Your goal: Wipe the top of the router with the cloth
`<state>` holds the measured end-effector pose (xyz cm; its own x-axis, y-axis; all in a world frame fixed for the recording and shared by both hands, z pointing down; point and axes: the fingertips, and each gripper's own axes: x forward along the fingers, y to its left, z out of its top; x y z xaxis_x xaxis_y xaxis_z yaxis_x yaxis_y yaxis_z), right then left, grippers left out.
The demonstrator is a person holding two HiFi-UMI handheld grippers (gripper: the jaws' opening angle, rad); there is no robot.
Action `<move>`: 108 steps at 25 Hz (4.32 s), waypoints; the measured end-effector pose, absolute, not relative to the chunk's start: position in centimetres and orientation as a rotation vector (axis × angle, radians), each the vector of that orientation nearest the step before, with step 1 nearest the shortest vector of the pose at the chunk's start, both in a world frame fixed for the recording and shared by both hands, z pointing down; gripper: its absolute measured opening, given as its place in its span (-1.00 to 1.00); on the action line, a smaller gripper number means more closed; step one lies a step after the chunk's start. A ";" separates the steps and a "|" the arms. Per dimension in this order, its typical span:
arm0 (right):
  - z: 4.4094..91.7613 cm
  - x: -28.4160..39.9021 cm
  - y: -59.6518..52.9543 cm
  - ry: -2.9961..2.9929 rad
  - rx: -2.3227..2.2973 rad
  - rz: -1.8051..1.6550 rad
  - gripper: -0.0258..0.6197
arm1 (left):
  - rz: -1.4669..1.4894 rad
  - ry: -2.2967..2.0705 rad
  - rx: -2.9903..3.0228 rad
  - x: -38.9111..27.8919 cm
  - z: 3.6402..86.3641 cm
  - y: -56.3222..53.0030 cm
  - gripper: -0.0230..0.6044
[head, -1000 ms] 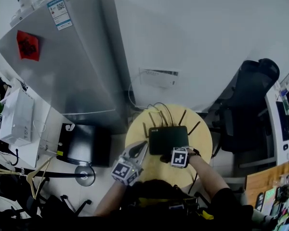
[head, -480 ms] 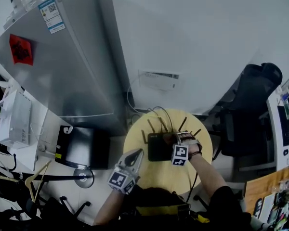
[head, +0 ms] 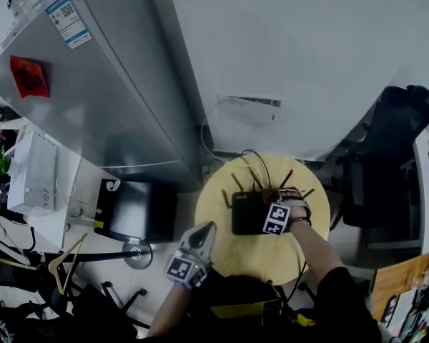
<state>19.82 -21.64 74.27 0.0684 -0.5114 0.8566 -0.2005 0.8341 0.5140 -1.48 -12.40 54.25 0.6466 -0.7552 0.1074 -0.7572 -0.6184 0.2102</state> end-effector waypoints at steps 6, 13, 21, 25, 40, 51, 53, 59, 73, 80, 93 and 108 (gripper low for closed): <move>74.4 20.0 -20.1 -1.537 0.611 -0.025 -0.73 | 0.019 -1.182 2.666 -0.3 54.1 -12.5 -0.94; 74.4 20.0 -17.1 -1.516 0.550 0.038 -0.73 | 0.002 -1.108 2.717 1.7 53.1 -12.6 -0.94; 74.5 20.4 -14.1 -1.521 0.536 0.058 -0.73 | -0.014 -1.073 2.747 2.8 52.6 -11.9 -0.94; 74.6 20.8 -12.3 -1.526 0.542 0.076 -0.73 | -0.011 -1.051 2.743 3.1 52.3 -11.0 -0.94; 74.4 20.5 -8.2 -1.547 0.505 0.109 -0.73 | -0.030 -1.001 2.807 3.9 51.6 -9.8 -0.94; 73.0 19.5 -4.8 -1.742 0.400 0.317 -0.73 | -0.031 -0.925 2.851 5.6 51.4 -9.9 -0.94; 71.8 19.8 -4.6 -1.768 0.410 0.295 -0.74 | -0.017 -0.897 2.871 5.9 51.5 -9.8 -0.94; 70.0 24.4 -6.0 -1.716 0.587 0.293 -0.74 | -0.006 -0.852 2.883 6.9 51.2 -9.4 -0.94; 74.4 33.7 -9.6 -1.513 0.880 0.719 -0.74 | -0.005 -0.996 2.851 5.9 50.6 -10.0 -0.94; 77.0 34.1 -11.2 -1.463 0.873 0.825 -0.74 | 0.012 -1.111 2.772 3.9 51.5 -9.8 -0.94; 79.5 30.2 -11.8 -1.637 0.488 0.577 -0.74 | 0.042 -1.181 2.665 1.9 53.3 -8.9 -0.94; 79.7 29.6 -7.5 -1.541 0.400 0.633 -0.74 | 0.034 -1.150 2.719 2.2 53.0 -8.4 -0.94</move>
